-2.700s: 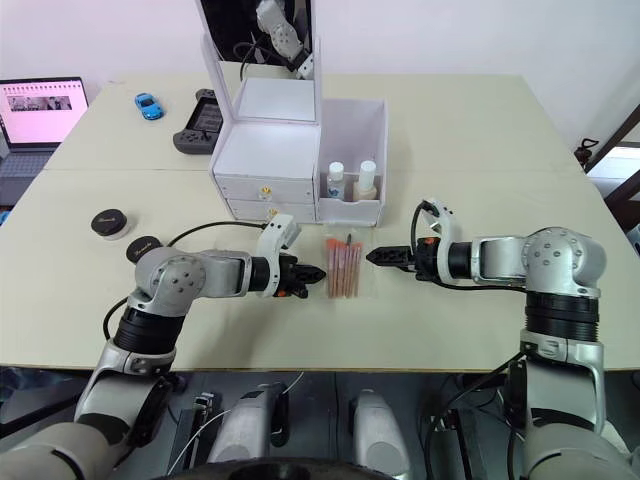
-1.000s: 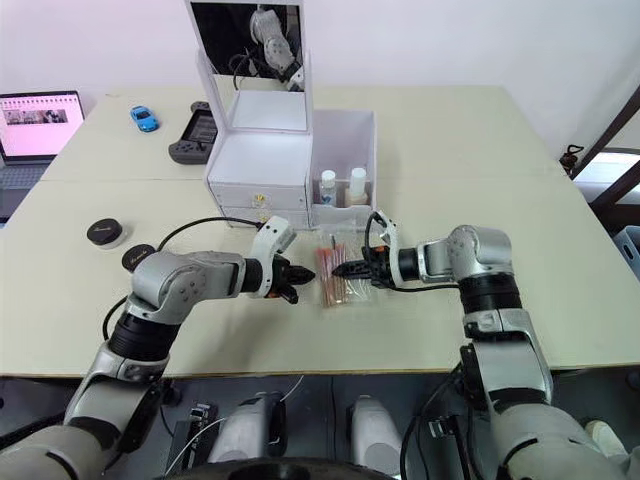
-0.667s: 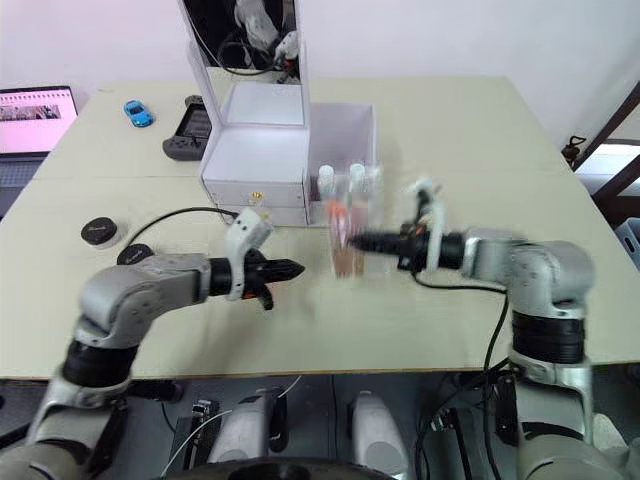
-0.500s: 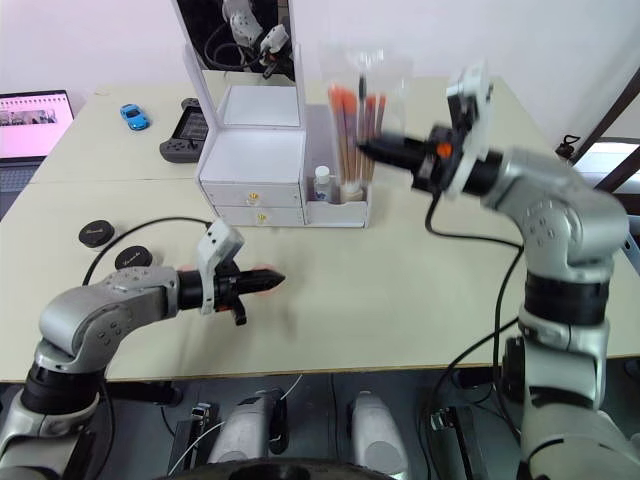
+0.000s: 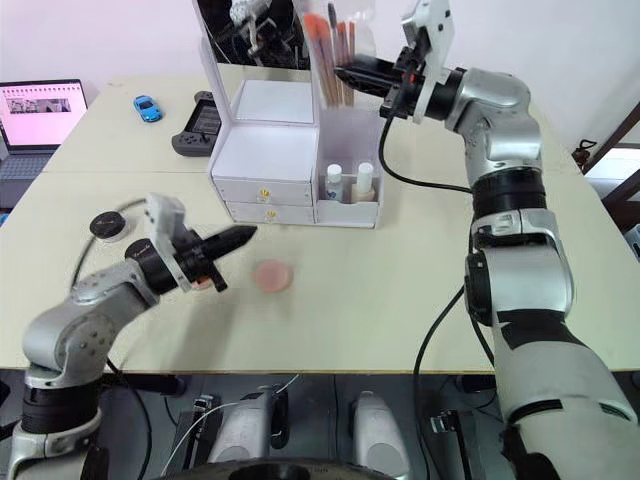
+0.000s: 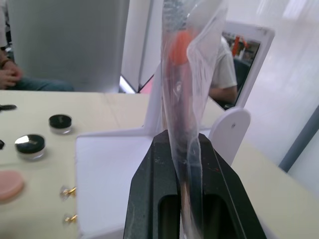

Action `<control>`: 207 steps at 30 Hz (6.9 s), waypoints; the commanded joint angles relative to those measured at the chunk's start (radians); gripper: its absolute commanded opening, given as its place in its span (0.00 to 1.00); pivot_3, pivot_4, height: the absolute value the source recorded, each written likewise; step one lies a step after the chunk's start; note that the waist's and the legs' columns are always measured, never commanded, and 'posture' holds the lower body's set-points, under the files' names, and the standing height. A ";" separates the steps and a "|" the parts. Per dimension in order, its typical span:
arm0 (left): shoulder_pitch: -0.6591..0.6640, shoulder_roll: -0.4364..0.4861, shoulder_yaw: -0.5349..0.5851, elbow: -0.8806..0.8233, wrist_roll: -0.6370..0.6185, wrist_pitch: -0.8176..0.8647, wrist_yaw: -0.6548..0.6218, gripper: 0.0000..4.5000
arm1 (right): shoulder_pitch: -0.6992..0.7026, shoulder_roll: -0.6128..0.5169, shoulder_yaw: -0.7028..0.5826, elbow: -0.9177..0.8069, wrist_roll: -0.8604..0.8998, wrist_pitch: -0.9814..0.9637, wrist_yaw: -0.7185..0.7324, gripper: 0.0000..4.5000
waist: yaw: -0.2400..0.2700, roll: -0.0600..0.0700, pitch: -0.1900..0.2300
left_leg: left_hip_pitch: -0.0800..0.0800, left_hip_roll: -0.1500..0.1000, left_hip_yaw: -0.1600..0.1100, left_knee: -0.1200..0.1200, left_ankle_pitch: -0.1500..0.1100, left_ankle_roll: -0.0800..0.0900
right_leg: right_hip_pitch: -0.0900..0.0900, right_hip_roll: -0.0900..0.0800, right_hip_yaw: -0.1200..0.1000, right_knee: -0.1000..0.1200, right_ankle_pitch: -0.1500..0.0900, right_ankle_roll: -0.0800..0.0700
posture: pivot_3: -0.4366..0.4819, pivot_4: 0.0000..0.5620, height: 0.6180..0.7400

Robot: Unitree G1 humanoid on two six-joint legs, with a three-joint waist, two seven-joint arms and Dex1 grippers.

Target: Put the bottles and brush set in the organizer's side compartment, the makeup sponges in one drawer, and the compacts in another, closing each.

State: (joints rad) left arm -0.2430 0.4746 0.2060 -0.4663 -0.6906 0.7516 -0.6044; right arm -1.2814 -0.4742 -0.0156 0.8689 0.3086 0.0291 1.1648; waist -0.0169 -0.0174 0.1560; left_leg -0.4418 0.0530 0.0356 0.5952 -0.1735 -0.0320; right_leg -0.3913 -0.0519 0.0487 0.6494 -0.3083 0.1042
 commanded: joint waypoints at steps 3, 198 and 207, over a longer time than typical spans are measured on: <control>-0.022 0.043 0.084 -0.141 -0.053 -0.002 0.075 0.00 | -0.057 0.030 -0.020 0.218 -0.067 -0.158 0.008 0.02 | -0.002 0.000 0.000 | 0.000 -0.001 0.001 0.000 0.000 0.000 | 0.000 -0.001 0.001 -0.001 0.000 0.000 | 0.48 0.27 0.99; 0.252 -0.350 -0.251 -0.229 0.320 -0.124 0.423 0.06 | 0.330 -0.251 0.165 -0.943 0.010 0.516 -0.051 1.00 | 0.002 -0.001 0.000 | 0.001 -0.001 0.000 0.002 0.000 0.000 | 0.001 -0.001 0.001 0.002 0.002 0.004 | 0.48 0.27 0.99; 0.336 -0.328 -0.247 -0.331 0.283 -0.060 0.467 0.06 | 0.301 -0.214 0.191 -0.874 -0.012 0.465 -0.014 1.00 | 0.005 -0.001 0.000 | 0.001 -0.002 0.000 0.003 0.000 0.000 | 0.002 -0.003 0.000 0.001 0.000 0.001 | 0.48 0.27 0.99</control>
State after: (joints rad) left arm 0.0886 0.1497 -0.0276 -0.7537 -0.4046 0.6930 -0.1516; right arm -0.9417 -0.6875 0.1904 0.0059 0.2978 0.5142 1.1434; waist -0.0120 -0.0188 0.1555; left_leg -0.4412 0.0508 0.0358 0.5981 -0.1733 -0.0322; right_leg -0.3895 -0.0547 0.0491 0.6509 -0.3081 0.1050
